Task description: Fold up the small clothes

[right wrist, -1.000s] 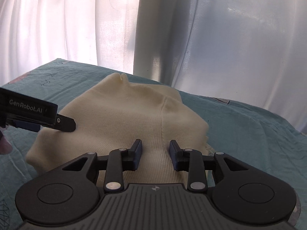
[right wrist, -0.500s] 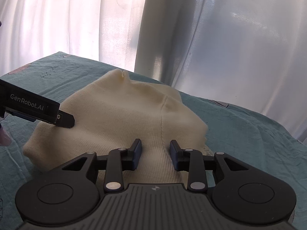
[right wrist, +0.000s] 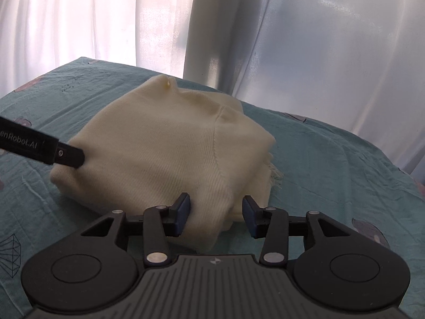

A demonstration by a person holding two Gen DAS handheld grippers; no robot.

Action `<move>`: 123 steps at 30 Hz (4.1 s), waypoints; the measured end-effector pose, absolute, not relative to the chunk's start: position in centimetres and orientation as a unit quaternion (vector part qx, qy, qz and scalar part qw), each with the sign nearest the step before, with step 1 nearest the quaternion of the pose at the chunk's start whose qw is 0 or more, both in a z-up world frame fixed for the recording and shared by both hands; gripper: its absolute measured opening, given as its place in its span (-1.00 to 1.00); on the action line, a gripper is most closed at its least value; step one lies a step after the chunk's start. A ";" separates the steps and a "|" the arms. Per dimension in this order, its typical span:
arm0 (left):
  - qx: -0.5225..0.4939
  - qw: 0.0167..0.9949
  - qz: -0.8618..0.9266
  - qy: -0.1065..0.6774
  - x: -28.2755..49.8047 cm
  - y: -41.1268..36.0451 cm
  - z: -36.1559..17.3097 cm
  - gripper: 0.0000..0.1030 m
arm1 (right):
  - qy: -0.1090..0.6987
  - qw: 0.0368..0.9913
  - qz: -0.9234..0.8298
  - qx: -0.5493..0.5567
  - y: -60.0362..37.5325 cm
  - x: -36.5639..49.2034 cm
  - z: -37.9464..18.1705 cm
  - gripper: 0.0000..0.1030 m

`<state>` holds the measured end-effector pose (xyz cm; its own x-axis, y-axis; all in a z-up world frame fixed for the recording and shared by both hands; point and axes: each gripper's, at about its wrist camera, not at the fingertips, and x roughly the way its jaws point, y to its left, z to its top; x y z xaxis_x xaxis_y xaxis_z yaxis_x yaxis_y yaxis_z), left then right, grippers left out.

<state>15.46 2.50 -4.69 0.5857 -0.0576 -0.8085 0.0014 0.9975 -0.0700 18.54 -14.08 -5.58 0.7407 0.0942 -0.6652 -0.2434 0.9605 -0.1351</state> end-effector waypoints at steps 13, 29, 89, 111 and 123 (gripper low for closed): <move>0.010 0.864 -0.004 0.504 9.9 2.6 -3.5 0.99 | 0.478 0.872 0.103 -0.029 -13.6 10.2 -4.2 0.92; 0.068 0.863 0.018 0.501 11.3 1.3 -1.7 1.00 | 0.533 0.846 0.010 -0.033 -12.0 14.6 -2.0 0.92; 0.053 0.849 -0.001 0.526 12.1 -0.4 -1.9 1.00 | 0.519 0.854 -0.007 -0.032 -13.1 15.6 -0.7 0.92; 0.052 0.850 -0.001 0.525 11.8 -0.4 -1.9 1.00 | 0.514 0.857 -0.010 -0.033 -13.0 15.1 -0.3 0.92; 0.050 0.849 0.000 0.525 11.8 -0.4 -1.9 1.00 | 0.513 0.858 -0.012 -0.033 -12.9 15.1 -0.3 0.92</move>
